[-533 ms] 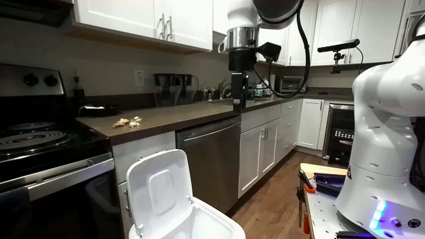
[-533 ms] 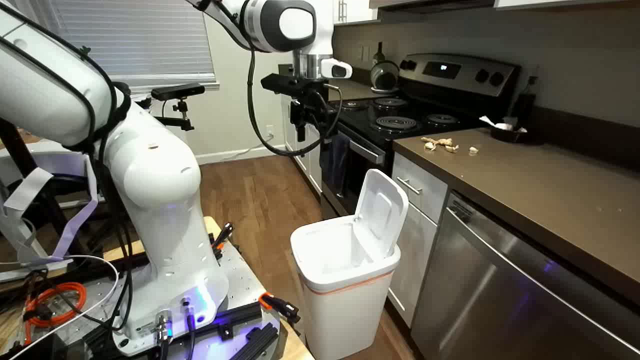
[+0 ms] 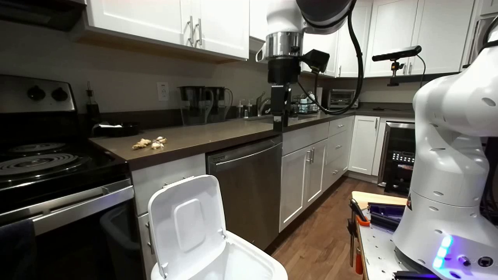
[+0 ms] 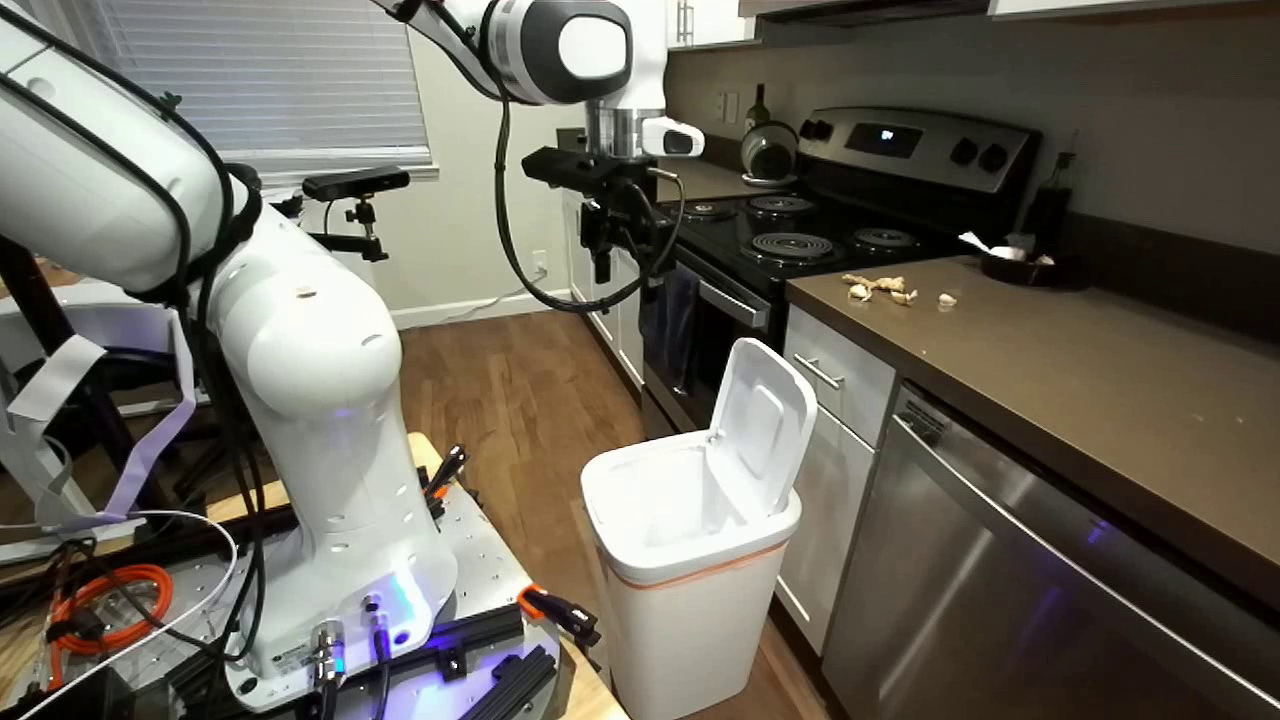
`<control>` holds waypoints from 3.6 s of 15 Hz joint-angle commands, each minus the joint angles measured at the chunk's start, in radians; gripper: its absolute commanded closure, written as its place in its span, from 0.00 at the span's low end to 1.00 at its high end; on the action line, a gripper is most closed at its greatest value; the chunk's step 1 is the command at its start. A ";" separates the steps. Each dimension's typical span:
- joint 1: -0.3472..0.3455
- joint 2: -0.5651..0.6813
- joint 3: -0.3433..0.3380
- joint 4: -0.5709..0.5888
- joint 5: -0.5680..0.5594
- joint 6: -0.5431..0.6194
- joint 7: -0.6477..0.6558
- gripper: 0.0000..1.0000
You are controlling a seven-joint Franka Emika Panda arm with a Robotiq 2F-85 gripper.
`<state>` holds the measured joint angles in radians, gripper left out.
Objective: Pick one piece of paper on the counter and throw it in the bin
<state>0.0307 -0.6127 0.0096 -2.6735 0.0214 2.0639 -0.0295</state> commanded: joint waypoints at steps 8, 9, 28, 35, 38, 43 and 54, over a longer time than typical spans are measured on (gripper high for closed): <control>0.072 0.258 0.048 0.119 0.052 0.208 0.016 0.00; 0.081 0.319 0.056 0.159 0.055 0.241 0.017 0.00; 0.116 1.161 0.024 1.302 -0.128 -0.096 0.171 0.00; 0.120 1.265 -0.023 1.408 -0.201 0.116 0.160 0.00; 0.103 1.261 -0.048 1.372 -0.187 0.238 0.179 0.00; 0.089 1.245 -0.102 1.292 -0.193 0.355 0.223 0.00; 0.094 1.266 -0.152 1.139 -0.192 0.564 0.273 0.22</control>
<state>0.1191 0.6584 -0.1359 -1.4969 -0.1528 2.5474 0.2140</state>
